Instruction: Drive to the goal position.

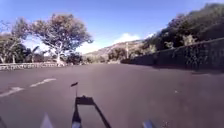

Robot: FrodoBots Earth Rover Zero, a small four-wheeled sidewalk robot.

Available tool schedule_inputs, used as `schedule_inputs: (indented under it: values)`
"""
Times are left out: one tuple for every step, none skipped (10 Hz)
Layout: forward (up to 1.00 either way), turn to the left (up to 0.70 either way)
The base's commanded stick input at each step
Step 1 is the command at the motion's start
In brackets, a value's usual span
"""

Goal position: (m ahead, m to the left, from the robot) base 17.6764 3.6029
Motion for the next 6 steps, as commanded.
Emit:
schedule_inputs:
  values:
    - [0.7, 0.0]
    - [0.7, 0.0]
    - [0.7, 0.0]
    - [0.7, 0.0]
    - [0.7, 0.0]
    - [0.7, 0.0]
